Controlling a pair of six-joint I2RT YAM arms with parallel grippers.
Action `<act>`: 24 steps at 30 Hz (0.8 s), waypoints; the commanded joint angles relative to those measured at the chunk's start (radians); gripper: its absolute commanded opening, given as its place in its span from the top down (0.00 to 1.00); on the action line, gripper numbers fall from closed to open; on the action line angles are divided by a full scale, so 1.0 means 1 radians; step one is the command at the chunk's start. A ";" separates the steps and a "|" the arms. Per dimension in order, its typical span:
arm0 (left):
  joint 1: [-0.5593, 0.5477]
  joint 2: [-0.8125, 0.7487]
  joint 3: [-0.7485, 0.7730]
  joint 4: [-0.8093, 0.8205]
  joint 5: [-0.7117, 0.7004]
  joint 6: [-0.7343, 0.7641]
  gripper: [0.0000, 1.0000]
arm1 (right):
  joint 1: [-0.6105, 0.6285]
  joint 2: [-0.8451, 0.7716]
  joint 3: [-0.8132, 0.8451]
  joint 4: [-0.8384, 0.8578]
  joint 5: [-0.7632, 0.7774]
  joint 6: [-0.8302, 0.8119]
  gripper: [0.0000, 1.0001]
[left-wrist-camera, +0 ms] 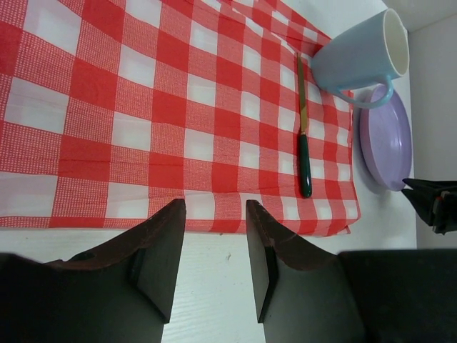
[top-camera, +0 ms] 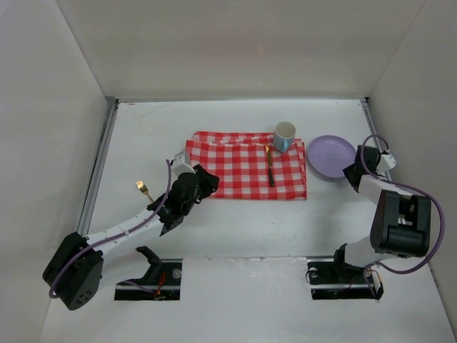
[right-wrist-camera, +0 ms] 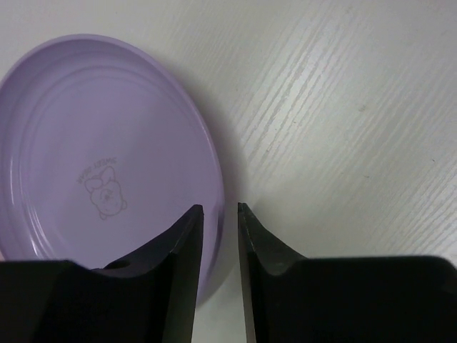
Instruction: Set the dinner table for one person
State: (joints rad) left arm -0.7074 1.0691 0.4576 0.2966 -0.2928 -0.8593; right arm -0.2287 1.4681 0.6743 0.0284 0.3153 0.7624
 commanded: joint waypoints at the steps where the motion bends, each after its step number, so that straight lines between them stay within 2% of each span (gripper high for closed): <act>1: 0.006 -0.027 -0.019 0.058 -0.022 0.008 0.64 | -0.001 0.014 0.063 -0.047 -0.004 -0.011 0.69; 10: 0.035 -0.093 -0.034 0.038 -0.035 0.016 0.65 | 0.021 0.092 0.183 -0.171 0.030 -0.048 0.87; 11: 0.038 -0.095 -0.034 0.033 -0.037 0.014 0.65 | 0.021 0.093 0.186 -0.176 0.030 -0.049 0.87; 14: 0.041 -0.100 -0.033 0.029 -0.039 0.017 0.66 | 0.021 0.084 0.177 -0.177 0.021 -0.048 0.99; 16: 0.047 -0.104 -0.037 0.029 -0.040 0.017 0.66 | 0.021 0.063 0.154 -0.165 0.013 -0.038 1.00; 20: 0.050 -0.097 -0.042 0.033 -0.042 0.014 0.66 | 0.021 -0.064 0.058 -0.101 0.022 -0.002 1.00; 24: 0.049 -0.081 -0.040 0.038 -0.042 0.013 0.66 | 0.018 -0.282 -0.005 -0.076 0.024 0.022 1.00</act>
State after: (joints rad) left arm -0.6651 0.9894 0.4320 0.3035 -0.3157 -0.8558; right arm -0.2150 1.3281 0.6788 -0.1146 0.3244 0.7555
